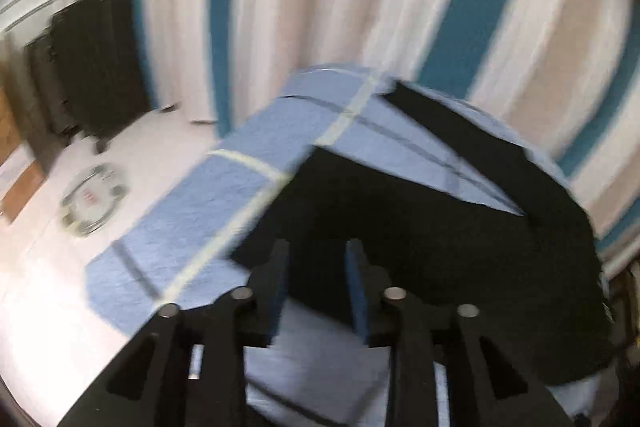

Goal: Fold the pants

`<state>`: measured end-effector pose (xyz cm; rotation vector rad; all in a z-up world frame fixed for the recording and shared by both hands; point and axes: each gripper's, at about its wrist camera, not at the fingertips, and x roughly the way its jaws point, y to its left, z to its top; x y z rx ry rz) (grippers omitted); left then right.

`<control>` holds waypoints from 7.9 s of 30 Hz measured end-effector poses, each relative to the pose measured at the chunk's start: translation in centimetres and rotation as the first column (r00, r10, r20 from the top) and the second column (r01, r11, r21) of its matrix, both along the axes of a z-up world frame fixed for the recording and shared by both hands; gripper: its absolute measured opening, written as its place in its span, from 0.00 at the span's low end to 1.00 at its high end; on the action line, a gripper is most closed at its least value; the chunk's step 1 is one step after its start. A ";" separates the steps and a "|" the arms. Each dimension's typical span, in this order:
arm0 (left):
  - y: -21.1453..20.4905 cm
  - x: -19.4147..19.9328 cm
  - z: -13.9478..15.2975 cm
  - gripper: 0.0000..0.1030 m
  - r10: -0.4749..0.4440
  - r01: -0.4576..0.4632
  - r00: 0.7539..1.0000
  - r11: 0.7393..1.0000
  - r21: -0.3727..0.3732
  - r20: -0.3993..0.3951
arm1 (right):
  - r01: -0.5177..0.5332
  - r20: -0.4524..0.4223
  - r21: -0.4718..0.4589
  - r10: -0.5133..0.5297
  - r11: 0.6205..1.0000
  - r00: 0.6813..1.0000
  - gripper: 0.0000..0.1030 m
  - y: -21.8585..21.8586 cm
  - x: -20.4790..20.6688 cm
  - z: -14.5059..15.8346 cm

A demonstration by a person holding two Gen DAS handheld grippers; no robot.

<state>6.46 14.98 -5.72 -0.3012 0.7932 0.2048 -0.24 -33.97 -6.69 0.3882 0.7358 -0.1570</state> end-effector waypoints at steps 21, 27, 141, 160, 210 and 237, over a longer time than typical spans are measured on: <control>-13.7 0.1 -4.3 0.37 -0.396 0.403 0.913 0.913 0.066 -0.097 | -0.246 -0.033 -0.125 0.243 0.961 0.969 0.37 4.7 1.9 -1.0; -13.6 -0.7 -3.6 0.37 -0.385 0.392 0.919 0.914 0.100 -0.085 | -0.353 -0.054 -0.146 0.348 0.924 0.936 0.38 8.4 1.6 -1.8; -8.5 6.5 -0.7 0.02 -0.527 0.529 0.846 0.849 0.004 0.080 | -0.687 -0.093 -0.081 0.681 0.722 0.726 0.00 9.5 5.9 -1.9; -7.2 7.3 -0.3 0.38 -0.436 0.437 0.896 0.900 0.004 0.084 | -0.226 0.004 0.331 0.238 0.916 0.971 0.56 1.4 6.4 -4.6; 3.9 3.4 -0.4 0.04 -0.065 0.077 0.994 0.987 -0.138 0.089 | -0.036 -0.043 0.413 0.059 0.910 0.997 0.03 -2.3 0.3 -5.8; 4.7 0.2 -3.7 0.03 0.099 -0.108 0.992 0.987 -0.119 -0.082 | 0.049 -0.090 0.281 -0.024 0.958 0.996 0.04 -3.1 -1.9 -4.5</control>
